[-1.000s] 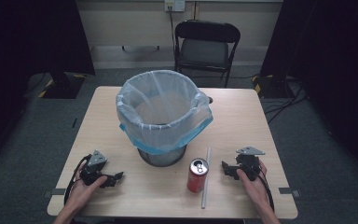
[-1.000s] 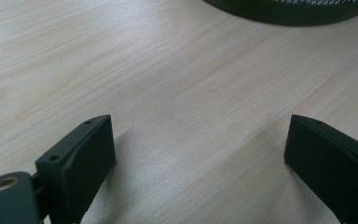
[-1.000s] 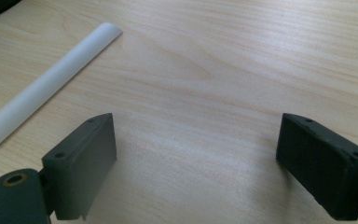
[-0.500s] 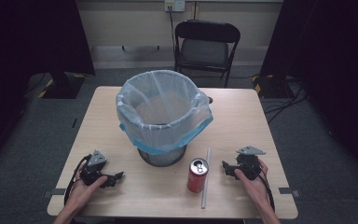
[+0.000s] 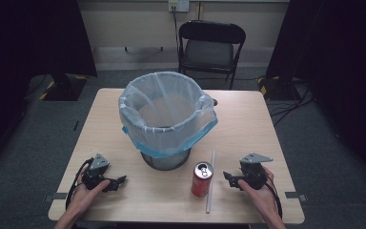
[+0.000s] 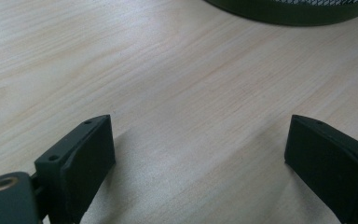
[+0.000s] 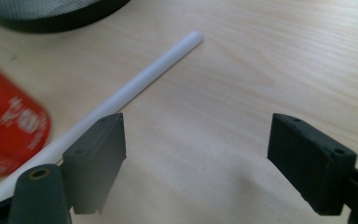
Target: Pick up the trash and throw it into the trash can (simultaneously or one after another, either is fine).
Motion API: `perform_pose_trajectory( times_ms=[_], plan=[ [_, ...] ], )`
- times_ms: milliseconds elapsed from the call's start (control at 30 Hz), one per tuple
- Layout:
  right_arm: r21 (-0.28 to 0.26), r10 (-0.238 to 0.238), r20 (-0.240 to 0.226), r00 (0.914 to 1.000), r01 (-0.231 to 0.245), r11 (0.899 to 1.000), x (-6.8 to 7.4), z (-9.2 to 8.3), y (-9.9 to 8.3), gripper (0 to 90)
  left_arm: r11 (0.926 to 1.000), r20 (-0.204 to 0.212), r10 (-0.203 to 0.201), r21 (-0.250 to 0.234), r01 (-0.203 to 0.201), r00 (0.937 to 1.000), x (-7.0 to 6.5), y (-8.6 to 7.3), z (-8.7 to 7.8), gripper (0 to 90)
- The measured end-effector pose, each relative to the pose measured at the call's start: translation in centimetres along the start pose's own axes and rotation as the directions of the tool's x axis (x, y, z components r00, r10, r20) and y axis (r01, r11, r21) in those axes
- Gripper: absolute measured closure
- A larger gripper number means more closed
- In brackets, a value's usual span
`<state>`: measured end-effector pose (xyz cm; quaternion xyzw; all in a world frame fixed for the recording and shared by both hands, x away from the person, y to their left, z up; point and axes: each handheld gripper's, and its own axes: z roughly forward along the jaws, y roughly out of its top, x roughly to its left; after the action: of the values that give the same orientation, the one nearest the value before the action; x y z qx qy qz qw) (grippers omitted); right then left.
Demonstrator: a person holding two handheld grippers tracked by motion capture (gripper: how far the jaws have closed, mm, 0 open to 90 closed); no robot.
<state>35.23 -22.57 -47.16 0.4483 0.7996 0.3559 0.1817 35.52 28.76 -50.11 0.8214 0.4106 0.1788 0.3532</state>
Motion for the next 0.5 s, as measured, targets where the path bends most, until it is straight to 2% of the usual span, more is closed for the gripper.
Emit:
perform_pose_trajectory(
  times_ms=[33, 67, 267, 333, 367, 500],
  plan=[
    [0.006, -0.023, -0.021, 0.9995, 0.023, 1.0, 0.5, -0.5, -0.2, 17.5, 1.0, -0.001, 0.0, 0.001, 0.0, 1.0, 0.0, 0.0, 0.0, 7.9],
    [0.006, -0.023, -0.021, 0.9995, 0.023, 1.0, 0.5, -0.5, -0.2, 17.5, 1.0, 0.0, 0.0, 0.001, 0.0, 1.0, 0.0, 0.0, 0.0, 7.9],
    [0.004, -0.051, -0.103, 0.9934, 0.052, 0.999, 1.9, -1.6, -1.0, 15.7, 1.0, 0.0, 0.0, 0.001, 0.0, 1.0, 0.0, 0.0, 0.0, 7.9],
    [0.0, -0.083, -0.141, 0.9865, 0.083, 0.997, 3.1, -1.9, -1.2, 15.6, 1.0, 0.0, 0.0, 0.0, 0.0, 1.0, 0.0, 0.0, 0.0, 7.9],
    [0.0, -0.083, -0.141, 0.9865, 0.083, 0.997, 3.1, -1.9, -1.2, 15.6, 1.0, 0.0, 0.0, 0.001, 0.0, 1.0, 0.0, 0.0, 0.0, 7.9],
    [-0.013, -0.119, -0.204, 0.9717, 0.119, 0.993, 4.7, -1.8, -0.9, 14.7, 1.0, 0.0, 0.0, 0.0, 0.0, 1.0, 0.0, 0.0, 0.0, 7.9]
  ],
)
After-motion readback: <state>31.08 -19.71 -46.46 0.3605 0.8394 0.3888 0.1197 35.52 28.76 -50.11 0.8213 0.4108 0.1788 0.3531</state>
